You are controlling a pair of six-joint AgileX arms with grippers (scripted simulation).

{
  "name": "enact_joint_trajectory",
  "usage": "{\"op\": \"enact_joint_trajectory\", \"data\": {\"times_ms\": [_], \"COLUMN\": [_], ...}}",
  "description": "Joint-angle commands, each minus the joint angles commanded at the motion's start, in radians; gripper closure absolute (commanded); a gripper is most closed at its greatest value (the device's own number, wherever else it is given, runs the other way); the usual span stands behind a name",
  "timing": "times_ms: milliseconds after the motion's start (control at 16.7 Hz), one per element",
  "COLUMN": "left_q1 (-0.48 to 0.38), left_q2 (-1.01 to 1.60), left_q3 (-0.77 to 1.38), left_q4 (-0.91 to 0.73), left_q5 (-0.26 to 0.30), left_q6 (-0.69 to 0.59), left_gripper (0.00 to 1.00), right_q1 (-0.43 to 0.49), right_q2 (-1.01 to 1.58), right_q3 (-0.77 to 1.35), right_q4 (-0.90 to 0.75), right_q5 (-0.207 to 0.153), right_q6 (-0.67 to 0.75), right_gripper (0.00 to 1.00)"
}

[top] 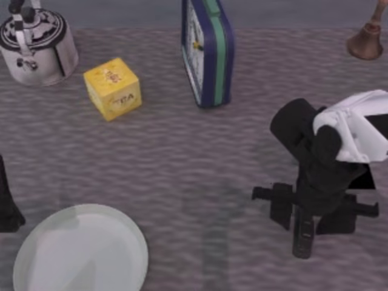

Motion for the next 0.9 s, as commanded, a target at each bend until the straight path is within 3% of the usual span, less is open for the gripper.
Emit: {"op": "enact_joint_trajectory", "data": {"times_ms": [240, 900], "left_q1": [0.000, 0.000], "left_q2": [0.000, 0.000], "left_q3": [0.000, 0.000], "left_q4": [0.000, 0.000], "left_q5": [0.000, 0.000], "left_q6": [0.000, 0.000], "left_gripper": [0.00, 0.00], "right_q1": [0.000, 0.000], "right_q2": [0.000, -0.007], "right_q3": [0.000, 0.012], "right_q4": [0.000, -0.016], "right_q5": [0.000, 0.001], "right_q6": [0.000, 0.000], "right_gripper": [0.98, 1.00]}}
